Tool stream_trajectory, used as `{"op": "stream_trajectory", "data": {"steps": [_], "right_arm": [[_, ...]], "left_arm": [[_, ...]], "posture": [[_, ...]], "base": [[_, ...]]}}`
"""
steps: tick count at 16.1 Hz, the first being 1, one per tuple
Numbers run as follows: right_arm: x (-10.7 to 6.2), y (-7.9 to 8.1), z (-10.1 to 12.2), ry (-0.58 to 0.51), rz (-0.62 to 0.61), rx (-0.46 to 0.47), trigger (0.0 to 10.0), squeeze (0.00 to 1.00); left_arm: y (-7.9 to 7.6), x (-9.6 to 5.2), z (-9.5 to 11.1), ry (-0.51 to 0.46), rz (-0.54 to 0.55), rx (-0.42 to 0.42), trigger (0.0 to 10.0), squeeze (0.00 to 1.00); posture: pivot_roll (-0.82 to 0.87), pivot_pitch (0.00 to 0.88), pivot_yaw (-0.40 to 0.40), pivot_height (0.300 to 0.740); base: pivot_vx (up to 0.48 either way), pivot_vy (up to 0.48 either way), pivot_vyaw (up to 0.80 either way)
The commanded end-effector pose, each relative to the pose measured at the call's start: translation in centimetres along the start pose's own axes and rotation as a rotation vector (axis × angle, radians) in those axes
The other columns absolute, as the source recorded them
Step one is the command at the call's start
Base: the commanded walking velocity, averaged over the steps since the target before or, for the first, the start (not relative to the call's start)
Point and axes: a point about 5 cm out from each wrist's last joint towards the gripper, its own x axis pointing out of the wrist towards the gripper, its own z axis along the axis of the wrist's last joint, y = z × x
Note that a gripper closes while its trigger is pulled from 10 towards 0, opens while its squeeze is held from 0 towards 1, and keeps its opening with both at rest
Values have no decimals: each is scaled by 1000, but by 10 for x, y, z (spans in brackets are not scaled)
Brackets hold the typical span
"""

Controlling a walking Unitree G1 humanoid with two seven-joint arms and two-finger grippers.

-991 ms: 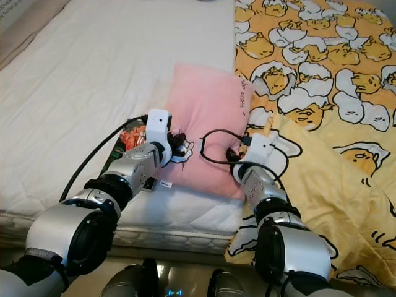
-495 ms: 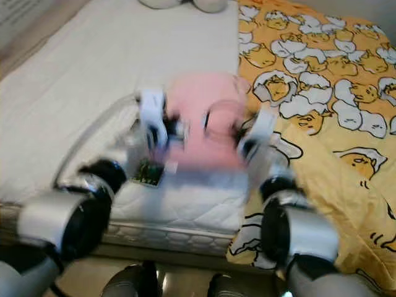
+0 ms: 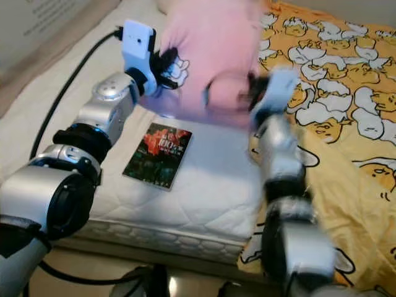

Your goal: Clean up the room

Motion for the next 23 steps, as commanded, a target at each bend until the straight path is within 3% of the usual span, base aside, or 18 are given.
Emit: {"op": "stream_trajectory", "data": {"steps": [1,4,5,9,15,17,19,20,22,23], "right_arm": [[-15,10,-19,30,-7,20,10000,0],[-26,20,-29,33,10,125,10000,0],[-27,20,-27,29,28,80,10000,0],[-22,10,-18,10,-9,49,10000,0],[-19,13,-16,17,1,32,10000,0],[-26,6,-5,-12,-42,-53,10000,0],[-47,0,3,-48,-85,-112,10000,0],[-68,2,4,-57,-93,-140,10000,0],[-82,8,-1,-47,-76,-151,10000,0],[-82,11,-8,-18,-67,-142,10000,0]], "left_arm": [[14,-6,-2,-12,80,19,10000,0],[16,-9,-2,-73,114,-23,10000,0],[2,-8,-11,-82,92,-31,10000,0],[-20,-6,-23,-78,58,-86,10000,0],[-7,-17,-42,-6,92,-49,10000,0],[2,-24,-38,-67,142,-19,10000,0],[3,-42,-36,-157,169,46,10000,0],[-4,-59,-36,-192,181,92,10000,0],[-10,-62,-42,-168,184,102,10000,0],[-13,-56,-50,-133,183,90,10000,0]], "posture": [[-26,0,62,740],[-41,0,74,740],[-48,0,84,740],[-35,0,71,740],[-1,0,51,740],[0,0,52,740],[5,0,42,740],[14,0,30,740],[20,0,23,740],[16,0,22,740]], "base": [[0,480,0],[0,480,0],[0,480,0],[0,480,0],[0,480,0],[0,480,0],[0,480,0],[0,480,0],[0,480,0],[0,480,0]]}}
